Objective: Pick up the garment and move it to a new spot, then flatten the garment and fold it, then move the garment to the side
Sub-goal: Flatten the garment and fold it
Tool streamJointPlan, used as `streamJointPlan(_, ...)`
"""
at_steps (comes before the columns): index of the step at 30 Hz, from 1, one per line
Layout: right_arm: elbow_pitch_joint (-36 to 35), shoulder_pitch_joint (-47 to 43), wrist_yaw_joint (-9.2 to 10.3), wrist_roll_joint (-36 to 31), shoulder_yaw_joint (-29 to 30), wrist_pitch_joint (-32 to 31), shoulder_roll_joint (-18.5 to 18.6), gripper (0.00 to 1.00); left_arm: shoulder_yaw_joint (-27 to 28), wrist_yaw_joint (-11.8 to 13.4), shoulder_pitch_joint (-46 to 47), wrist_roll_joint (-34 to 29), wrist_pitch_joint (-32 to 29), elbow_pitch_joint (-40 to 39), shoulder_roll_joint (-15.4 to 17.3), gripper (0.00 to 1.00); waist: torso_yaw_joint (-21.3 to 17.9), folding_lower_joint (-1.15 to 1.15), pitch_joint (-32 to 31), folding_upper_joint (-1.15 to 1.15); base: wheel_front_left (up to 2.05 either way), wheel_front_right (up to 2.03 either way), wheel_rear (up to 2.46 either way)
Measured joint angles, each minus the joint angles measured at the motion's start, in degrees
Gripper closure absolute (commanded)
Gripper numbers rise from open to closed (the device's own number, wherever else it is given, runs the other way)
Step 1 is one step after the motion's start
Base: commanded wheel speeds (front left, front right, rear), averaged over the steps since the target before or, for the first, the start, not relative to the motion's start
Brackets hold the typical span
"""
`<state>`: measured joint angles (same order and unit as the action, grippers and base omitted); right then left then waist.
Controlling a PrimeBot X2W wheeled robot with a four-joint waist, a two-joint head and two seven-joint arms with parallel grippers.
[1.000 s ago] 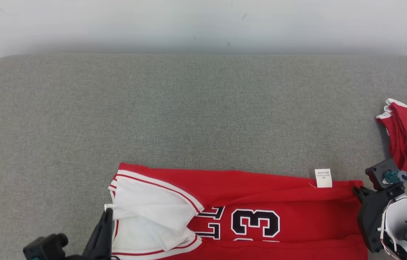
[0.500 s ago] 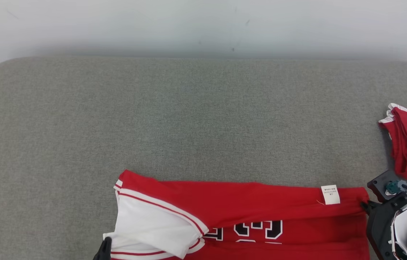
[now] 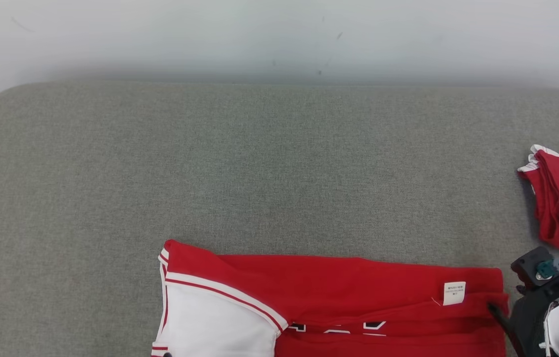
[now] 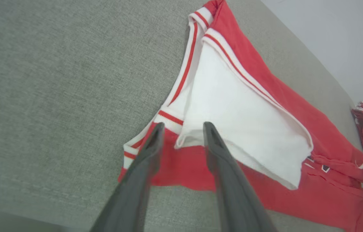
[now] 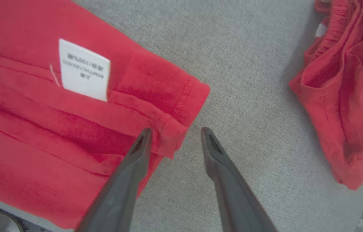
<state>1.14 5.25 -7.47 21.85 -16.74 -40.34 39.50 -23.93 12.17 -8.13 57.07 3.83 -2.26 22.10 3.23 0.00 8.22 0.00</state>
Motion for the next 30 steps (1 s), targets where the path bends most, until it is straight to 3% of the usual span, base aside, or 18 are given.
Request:
streamJointPlan(5, -1.13, -2.20, 0.00, 0.27, 5.41, 0.93, -1.65, 0.00, -0.01, 1.79, -0.31, -0.75, -1.01, 1.66, 1.83, 0.00, -0.02, 0.00, -0.63, 0.00, 0.00, 0.00, 0.00)
streamJointPlan(9, -3.63, -6.62, 0.00, 0.30, 11.95, 2.58, -5.93, 0.00, 0.81, 3.32, -0.98, -2.96, 0.63, 2.34, 3.57, 0.00, 0.40, 0.00, -1.25, 0.00, 0.00, 0.00, 0.00)
streamJointPlan(13, -7.38, -11.02, 0.00, -0.67, 19.45, 4.16, -12.10, 0.00, 3.23, 5.05, -0.64, -8.35, 7.73, 2.26, 5.33, 0.00, 0.70, 0.00, -1.96, 0.00, 0.00, 0.00, 0.00)
streamJointPlan(16, -9.83, -13.36, 0.00, -1.22, 25.17, 5.91, -19.71, 0.00, 7.59, 5.43, 0.15, -10.38, 10.67, 0.19, 3.67, 0.00, 0.82, 0.00, -2.55, 0.00, 0.00, 0.00, 0.00)
streamJointPlan(19, -11.12, -15.06, 0.00, -1.29, 28.64, 7.90, -28.64, 0.00, 13.15, 4.65, 0.18, -15.49, 11.04, -4.12, 1.67, 0.00, 0.98, 0.00, -3.20, -0.01, 0.00, 0.00, 0.00)
streamJointPlan(21, -10.78, -15.47, 0.00, -2.13, 29.32, 9.42, -32.29, 0.00, 16.82, 3.52, 0.22, -19.57, 11.22, -6.98, -0.10, 0.00, 0.95, -0.01, -3.50, -0.01, 0.00, 0.00, 0.00)
streamJointPlan(25, -6.66, -14.33, 0.00, -4.56, 30.32, 12.71, -35.86, 0.00, 20.34, -0.13, -0.40, -25.23, 11.21, -9.10, -4.00, 0.00, 0.28, 0.00, -3.94, -0.01, 0.00, 0.00, 0.00)
streamJointPlan(30, -0.34, -12.19, 0.01, -7.25, 32.23, 13.04, -36.48, 0.00, 20.58, -3.75, -0.93, -27.26, 11.21, -7.20, -6.59, 0.00, -0.01, 0.00, -4.37, 0.00, 0.00, 0.00, 0.00)
